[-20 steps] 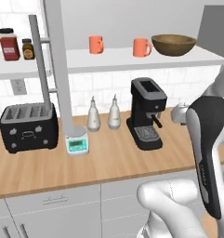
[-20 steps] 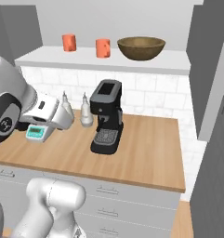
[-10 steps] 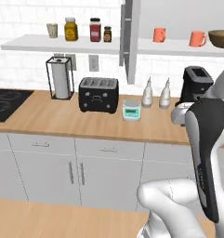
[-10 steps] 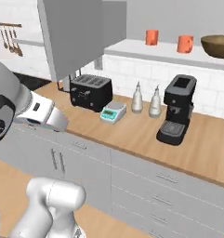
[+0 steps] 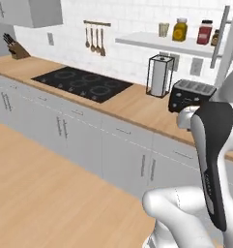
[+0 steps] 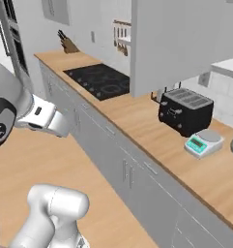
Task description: Gather all objects into one cabinet and sort the glasses and bowls to opposite sides.
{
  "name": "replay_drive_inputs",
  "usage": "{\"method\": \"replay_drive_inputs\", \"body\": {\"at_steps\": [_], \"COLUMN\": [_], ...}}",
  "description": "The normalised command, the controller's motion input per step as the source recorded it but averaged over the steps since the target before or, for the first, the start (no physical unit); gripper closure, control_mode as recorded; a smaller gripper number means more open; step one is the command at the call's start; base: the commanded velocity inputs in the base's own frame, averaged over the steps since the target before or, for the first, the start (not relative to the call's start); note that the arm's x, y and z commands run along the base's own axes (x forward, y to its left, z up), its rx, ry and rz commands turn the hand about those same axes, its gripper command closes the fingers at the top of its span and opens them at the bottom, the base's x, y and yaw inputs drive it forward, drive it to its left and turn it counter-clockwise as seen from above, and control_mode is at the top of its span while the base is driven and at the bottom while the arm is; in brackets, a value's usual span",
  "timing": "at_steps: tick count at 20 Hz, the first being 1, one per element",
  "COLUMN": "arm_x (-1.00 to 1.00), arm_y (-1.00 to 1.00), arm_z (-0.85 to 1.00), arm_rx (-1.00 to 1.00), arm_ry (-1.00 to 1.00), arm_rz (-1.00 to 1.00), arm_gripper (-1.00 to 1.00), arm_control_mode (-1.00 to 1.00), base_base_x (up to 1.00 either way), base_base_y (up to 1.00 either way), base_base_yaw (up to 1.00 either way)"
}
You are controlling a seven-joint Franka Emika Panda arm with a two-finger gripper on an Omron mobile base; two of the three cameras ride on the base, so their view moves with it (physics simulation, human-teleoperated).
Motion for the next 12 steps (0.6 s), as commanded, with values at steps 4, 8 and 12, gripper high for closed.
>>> {"method": "replay_drive_inputs", "body": {"at_steps": [4, 8, 12], "arm_x": [0.0, 0.0, 0.0], "arm_y": [0.0, 0.0, 0.0], "arm_z": [0.0, 0.0, 0.0], "arm_rx": [0.0, 0.0, 0.0], "arm_ry": [0.0, 0.0, 0.0], "arm_rz": [0.0, 0.0, 0.0], "arm_gripper": [-1.0, -1.0, -1.0], "arm_control_mode": [1.0, 1.0, 1.0], "base_base_x": [0.0, 0.0, 0.0], "base_base_y": [0.39, 0.32, 0.22], "base_base_yaw": [0.78, 0.76, 0.66]}}
